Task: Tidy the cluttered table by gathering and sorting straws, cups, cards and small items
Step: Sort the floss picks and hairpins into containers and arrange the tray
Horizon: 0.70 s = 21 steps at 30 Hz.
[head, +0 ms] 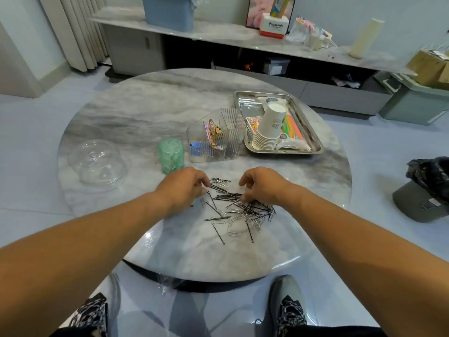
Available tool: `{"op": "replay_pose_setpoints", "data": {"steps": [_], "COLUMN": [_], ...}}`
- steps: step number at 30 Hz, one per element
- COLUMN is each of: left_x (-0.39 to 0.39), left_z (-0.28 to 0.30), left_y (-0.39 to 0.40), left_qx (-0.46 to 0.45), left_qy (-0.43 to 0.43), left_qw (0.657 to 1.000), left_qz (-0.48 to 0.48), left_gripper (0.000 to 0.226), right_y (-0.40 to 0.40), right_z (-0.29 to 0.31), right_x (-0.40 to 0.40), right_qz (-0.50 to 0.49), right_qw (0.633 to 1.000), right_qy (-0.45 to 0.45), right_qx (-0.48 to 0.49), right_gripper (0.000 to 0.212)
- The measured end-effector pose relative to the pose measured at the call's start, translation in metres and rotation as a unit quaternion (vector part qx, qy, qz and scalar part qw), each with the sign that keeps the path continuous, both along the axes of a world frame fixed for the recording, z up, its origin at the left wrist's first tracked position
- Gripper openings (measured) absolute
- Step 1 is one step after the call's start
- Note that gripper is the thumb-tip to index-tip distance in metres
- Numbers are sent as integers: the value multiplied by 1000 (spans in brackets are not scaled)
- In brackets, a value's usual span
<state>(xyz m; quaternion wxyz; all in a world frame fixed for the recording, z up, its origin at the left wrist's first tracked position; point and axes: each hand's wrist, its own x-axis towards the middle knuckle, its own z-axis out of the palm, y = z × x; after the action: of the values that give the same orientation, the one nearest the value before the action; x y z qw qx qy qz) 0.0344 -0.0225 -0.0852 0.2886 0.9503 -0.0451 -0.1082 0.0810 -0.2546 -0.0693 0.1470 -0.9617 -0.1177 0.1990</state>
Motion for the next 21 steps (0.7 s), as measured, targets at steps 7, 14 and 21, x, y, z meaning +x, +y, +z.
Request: {"op": "replay_pose_setpoints", "data": {"steps": [7, 14, 21], "left_x": [-1, -5, -23], "left_z": [-2, 0, 4], "left_y": [-24, -43, -70], "left_qx": [-291, -526, -660], "left_qy": [50, 142, 204], "left_qw": [941, 769, 647], "left_qz": [165, 335, 324], "left_gripper": [14, 27, 40], "right_y": [11, -2, 10], "right_z": [-4, 3, 9], "right_x": [-2, -4, -21], "right_qz": [44, -53, -160], "right_qw": [998, 992, 916], "right_qy": [4, 25, 128], "right_qx": [-32, 113, 344], "right_gripper": [9, 8, 8]}}
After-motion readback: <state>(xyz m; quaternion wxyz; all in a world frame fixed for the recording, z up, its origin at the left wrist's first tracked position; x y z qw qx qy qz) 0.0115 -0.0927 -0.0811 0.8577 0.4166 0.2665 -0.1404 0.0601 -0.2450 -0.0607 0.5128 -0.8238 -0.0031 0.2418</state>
